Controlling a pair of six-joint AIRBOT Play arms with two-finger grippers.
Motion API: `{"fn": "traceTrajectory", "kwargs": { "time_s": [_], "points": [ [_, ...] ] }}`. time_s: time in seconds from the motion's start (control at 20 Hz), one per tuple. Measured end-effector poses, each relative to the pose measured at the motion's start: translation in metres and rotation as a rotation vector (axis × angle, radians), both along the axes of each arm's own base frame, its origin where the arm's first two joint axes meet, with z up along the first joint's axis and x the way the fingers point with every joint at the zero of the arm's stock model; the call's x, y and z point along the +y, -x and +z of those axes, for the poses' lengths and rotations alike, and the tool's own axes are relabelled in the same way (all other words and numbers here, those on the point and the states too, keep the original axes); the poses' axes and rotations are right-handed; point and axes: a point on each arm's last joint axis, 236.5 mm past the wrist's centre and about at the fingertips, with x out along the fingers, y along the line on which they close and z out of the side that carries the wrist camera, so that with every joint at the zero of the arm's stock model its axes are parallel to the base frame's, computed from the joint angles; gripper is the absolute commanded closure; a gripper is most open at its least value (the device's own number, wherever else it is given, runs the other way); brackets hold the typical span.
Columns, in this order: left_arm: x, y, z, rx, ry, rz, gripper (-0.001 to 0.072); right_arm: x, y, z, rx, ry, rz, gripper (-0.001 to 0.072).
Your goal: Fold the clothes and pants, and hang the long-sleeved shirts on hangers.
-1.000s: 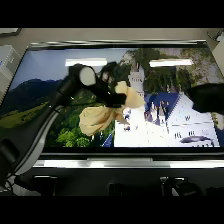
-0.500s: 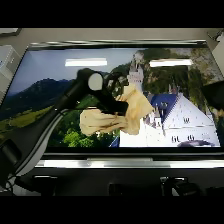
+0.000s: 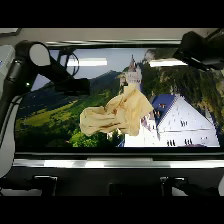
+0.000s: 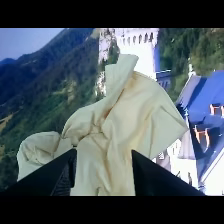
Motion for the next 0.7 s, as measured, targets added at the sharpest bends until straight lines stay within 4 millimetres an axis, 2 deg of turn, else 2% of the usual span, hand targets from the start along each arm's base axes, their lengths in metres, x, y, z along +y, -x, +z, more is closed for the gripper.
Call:
{"fn": "traceTrajectory", "kwargs": {
  "time_s": [0.1,0.2,0.3,0.4,0.45,0.55,0.6,0.7],
  "points": [
    [0.018,-0.005,0.003,-0.003,-0.006,0.024,0.0172,-0.001,-0.026,-0.035,0.085,-0.104,0.059,0.0305],
    [0.030,-0.009,0.004,-0.004,-0.011,0.036,0.0172,-0.011,-0.045,-0.077,0.173,-0.199,0.127,0.0312],
    [0.044,-0.013,0.000,0.004,-0.019,0.050,0.0172,-0.025,-0.053,-0.127,0.273,-0.260,0.191,0.0482],
    [0.053,-0.013,-0.005,0.023,-0.018,0.059,0.0172,-0.034,-0.051,-0.180,0.371,-0.299,0.252,0.0503],
    [0.056,-0.013,-0.009,0.034,-0.016,0.057,0.0172,-0.036,-0.050,-0.203,0.406,-0.321,0.276,0.0457],
    [0.058,-0.011,-0.016,0.053,-0.015,0.038,0.0172,-0.037,-0.050,-0.242,0.444,-0.351,0.302,0.0196],
    [0.060,-0.010,-0.019,0.061,-0.017,0.026,0.0172,-0.037,-0.050,-0.260,0.455,-0.363,0.309,0.0147],
    [0.062,-0.009,-0.025,0.073,-0.024,0.009,0.0172,-0.039,-0.052,-0.290,0.478,-0.376,0.308,0.0160]
  ]
}}
